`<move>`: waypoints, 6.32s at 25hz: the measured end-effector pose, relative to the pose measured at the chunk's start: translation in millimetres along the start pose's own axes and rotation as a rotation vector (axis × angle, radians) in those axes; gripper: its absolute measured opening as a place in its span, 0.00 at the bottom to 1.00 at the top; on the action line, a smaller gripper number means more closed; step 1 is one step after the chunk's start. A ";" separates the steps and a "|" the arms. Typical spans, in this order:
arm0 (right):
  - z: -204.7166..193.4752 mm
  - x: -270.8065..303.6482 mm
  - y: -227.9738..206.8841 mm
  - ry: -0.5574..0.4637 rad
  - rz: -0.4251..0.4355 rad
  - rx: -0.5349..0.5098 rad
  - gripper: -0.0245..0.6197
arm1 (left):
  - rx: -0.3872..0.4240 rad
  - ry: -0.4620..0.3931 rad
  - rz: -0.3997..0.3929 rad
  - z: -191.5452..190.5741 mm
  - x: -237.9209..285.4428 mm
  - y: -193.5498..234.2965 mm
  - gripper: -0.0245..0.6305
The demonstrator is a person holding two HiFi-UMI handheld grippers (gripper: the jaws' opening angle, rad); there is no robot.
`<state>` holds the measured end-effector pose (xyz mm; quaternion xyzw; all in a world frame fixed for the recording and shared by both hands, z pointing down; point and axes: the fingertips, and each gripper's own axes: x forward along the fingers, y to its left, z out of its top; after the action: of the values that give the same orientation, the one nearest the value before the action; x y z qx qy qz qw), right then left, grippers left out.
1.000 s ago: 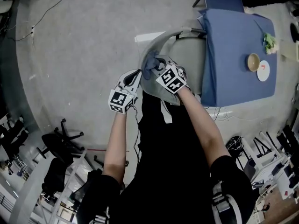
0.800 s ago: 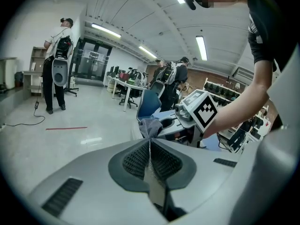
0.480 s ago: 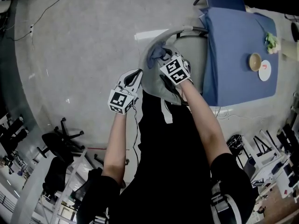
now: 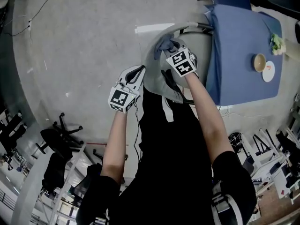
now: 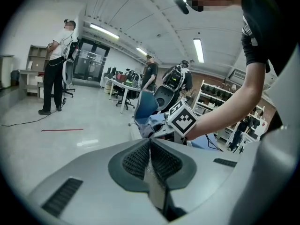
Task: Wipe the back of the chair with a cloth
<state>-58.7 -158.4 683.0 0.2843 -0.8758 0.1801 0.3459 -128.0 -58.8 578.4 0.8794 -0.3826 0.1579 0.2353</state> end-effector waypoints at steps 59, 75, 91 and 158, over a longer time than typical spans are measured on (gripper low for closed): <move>-253.6 -58.5 179.7 0.436 0.590 -0.706 0.22 | 0.058 -0.029 -0.035 5.5 25.5 -7.3 0.08; -268.3 -24.0 169.6 0.490 0.507 -0.496 0.22 | 0.044 -0.039 -0.044 2.6 27.7 -4.5 0.08; -220.7 31.6 135.5 0.395 0.357 -0.194 0.22 | 0.024 -0.055 -0.040 0.9 29.4 -0.8 0.08; -110.3 60.7 -133.9 0.122 -0.260 0.326 0.23 | -0.002 -0.073 -0.125 8.8 33.2 -1.7 0.08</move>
<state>43.9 -228.2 818.7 0.4356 -0.7686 0.2900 0.3680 -104.0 -82.4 585.7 0.9064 -0.3357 0.1104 0.2315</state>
